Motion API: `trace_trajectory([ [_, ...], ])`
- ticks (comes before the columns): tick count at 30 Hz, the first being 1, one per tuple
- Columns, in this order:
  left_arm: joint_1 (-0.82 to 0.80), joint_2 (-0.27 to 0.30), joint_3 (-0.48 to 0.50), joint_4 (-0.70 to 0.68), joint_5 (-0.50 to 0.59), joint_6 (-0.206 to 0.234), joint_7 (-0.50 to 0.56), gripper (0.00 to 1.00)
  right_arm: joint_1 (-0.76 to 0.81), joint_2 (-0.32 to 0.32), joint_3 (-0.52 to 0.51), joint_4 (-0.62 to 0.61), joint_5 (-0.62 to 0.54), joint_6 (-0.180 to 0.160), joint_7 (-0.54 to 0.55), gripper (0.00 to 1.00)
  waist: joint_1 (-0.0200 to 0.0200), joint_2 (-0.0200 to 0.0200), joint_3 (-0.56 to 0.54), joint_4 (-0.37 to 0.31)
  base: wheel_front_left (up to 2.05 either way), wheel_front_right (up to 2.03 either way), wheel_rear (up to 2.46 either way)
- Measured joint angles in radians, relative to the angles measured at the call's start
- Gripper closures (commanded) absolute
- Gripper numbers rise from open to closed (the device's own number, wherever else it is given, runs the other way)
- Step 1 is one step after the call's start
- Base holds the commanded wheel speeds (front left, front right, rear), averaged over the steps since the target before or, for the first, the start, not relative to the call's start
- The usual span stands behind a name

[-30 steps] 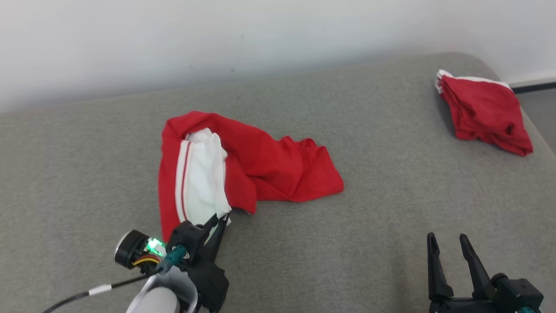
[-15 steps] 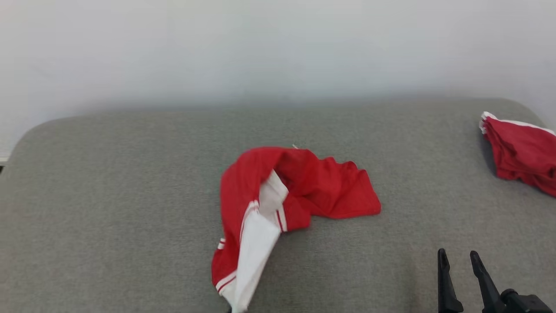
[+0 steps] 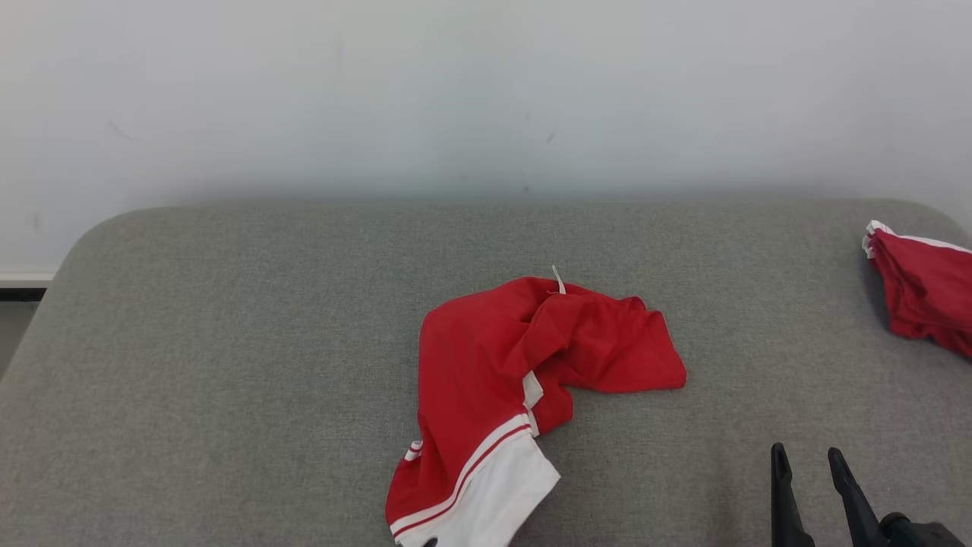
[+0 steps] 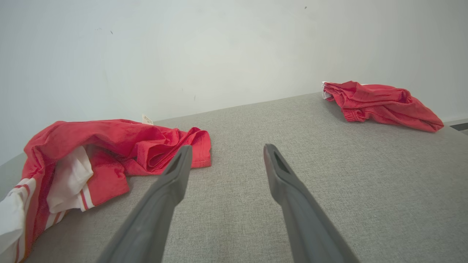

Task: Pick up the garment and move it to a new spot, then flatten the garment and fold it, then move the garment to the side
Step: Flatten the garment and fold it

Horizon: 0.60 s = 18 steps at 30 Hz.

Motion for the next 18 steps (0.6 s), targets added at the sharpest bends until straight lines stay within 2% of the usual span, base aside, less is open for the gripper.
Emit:
trace_trajectory([
  [4, -0.029, -0.007, 0.007, -0.072, 0.013, 0.002, -0.063, 0.0, 0.003, 0.0, -0.004, -0.001, 0.0, 0.0, 0.0, 0.0, 0.0, 0.0, -0.005, 0.009, 0.0, 0.0, 0.0],
  [9, -0.051, 0.0, 0.03, -0.155, 0.02, 0.019, -0.088, 0.0, 0.004, 0.0, -0.004, 0.001, 0.0, 0.0, 0.0, 0.0, 0.0001, 0.0, -0.01, 0.015, 0.0, 0.0, 0.0],
  [18, -0.118, 0.058, 0.172, -0.164, -0.001, 0.082, -0.089, 0.0, 0.004, 0.0, 0.001, 0.007, 0.0, 0.0, 0.0, 0.0, 0.0001, 0.0001, -0.012, -0.002, 0.0, 0.0, 0.0],
])
